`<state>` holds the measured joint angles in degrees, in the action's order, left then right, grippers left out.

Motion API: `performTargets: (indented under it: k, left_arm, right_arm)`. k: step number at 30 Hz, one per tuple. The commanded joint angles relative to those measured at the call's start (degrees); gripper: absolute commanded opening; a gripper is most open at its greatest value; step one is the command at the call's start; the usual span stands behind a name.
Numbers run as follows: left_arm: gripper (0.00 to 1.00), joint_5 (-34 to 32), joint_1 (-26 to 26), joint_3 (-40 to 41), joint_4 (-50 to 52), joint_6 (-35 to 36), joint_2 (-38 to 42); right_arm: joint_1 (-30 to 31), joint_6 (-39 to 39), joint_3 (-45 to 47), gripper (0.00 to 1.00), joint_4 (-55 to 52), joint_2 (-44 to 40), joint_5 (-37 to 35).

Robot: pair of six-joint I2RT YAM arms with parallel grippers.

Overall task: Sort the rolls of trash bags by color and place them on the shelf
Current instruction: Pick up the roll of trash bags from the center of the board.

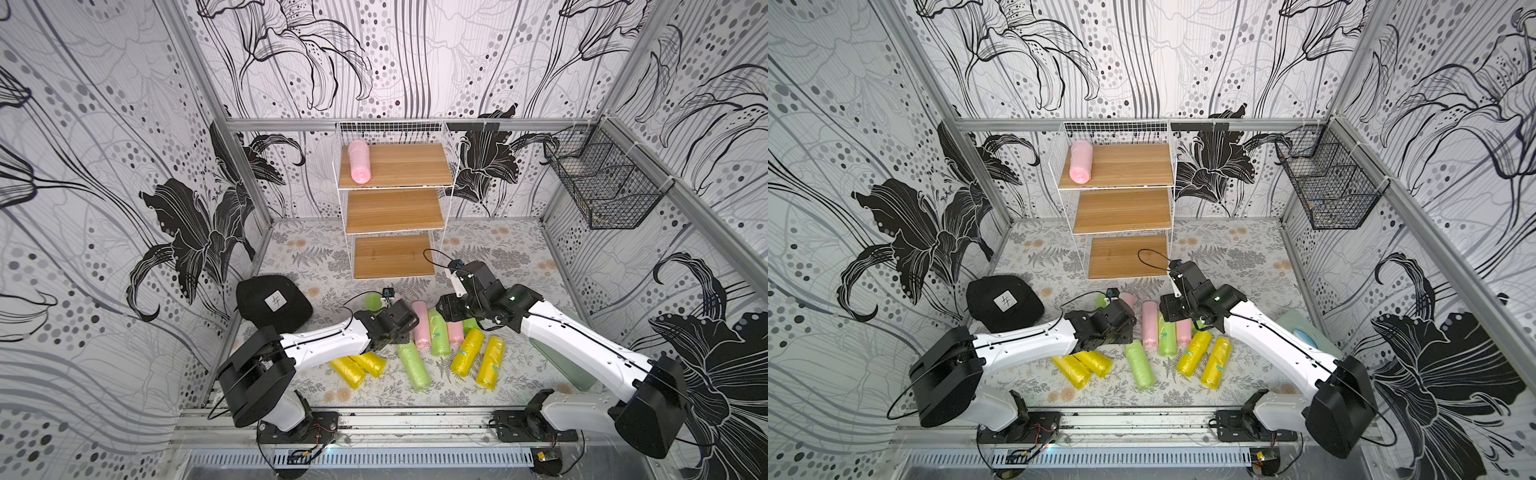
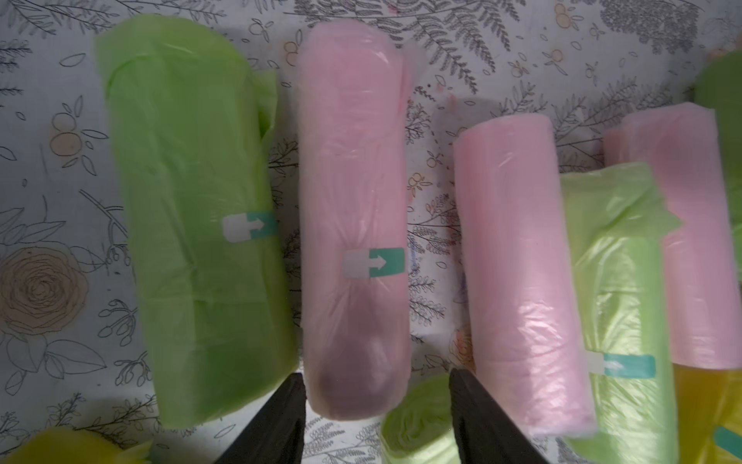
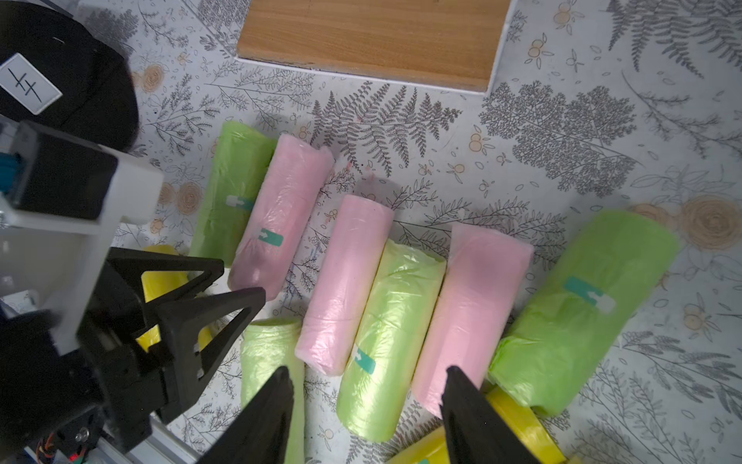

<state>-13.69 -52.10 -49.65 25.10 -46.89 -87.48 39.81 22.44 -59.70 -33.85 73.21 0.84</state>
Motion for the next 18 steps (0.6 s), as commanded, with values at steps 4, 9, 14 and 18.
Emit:
performTargets:
  k: [4, 9, 14, 18]
  left_arm:
    - [0.60, -4.5, -0.9, 1.6, -7.8, -1.5, -4.2]
    - [0.59, -5.5, -1.5, 3.7, -14.5, -0.3, -6.0]
    - [0.59, -9.7, -1.6, 6.1, -22.6, 1.7, -7.9]
    - [0.61, -11.5, -1.6, 8.2, -30.2, 4.4, -9.7]
  right_arm:
    - [-0.1, -1.3, 0.8, 0.63, 0.5, 0.8, 1.3]
    - [-0.1, -1.3, 1.0, 0.63, 0.6, 1.1, 1.1]
    - [-0.1, -1.5, 1.2, 0.63, 0.5, 1.2, 0.8]
    - [-0.1, -2.0, 1.2, 0.63, 0.4, 0.9, 0.2]
